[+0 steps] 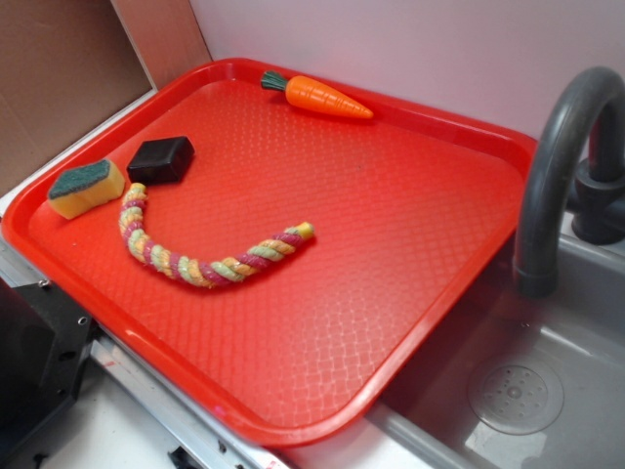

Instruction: Grab the green sponge.

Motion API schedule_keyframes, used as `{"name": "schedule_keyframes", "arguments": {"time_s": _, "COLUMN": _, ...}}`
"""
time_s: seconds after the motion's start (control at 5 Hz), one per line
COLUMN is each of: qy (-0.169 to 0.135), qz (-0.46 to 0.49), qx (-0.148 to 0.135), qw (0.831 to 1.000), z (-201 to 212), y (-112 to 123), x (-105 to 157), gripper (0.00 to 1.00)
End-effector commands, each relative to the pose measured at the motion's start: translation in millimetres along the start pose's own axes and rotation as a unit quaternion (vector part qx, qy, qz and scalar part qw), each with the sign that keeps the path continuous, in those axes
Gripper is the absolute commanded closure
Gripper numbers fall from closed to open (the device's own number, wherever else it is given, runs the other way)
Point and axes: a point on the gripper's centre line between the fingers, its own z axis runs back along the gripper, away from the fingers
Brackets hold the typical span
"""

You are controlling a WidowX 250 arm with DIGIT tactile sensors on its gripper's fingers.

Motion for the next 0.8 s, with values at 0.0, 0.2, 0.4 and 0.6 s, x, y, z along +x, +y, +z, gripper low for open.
{"name": "schedule_keyframes", "arguments": {"time_s": 0.0, "qy": 0.0, "qz": 0.0, "qx": 0.0, "qw": 1.0, "z": 0.0, "y": 0.0, "x": 0.0, "gripper": 0.0}}
{"name": "schedule_keyframes", "arguments": {"time_s": 0.2, "qy": -0.019, "qz": -0.059, "qx": 0.019, "qw": 0.998, "z": -19.6, "y": 37.3, "x": 14.7, "gripper": 0.0}}
{"name": "schedule_keyframes", "arguments": {"time_s": 0.4, "qy": -0.033, "qz": -0.112, "qx": 0.017, "qw": 0.993, "z": -47.4, "y": 74.1, "x": 31.9, "gripper": 0.0}}
{"name": "schedule_keyframes", "arguments": {"time_s": 0.6, "qy": -0.031, "qz": -0.151, "qx": 0.009, "qw": 0.988, "z": -71.8, "y": 99.2, "x": 39.8, "gripper": 0.0}}
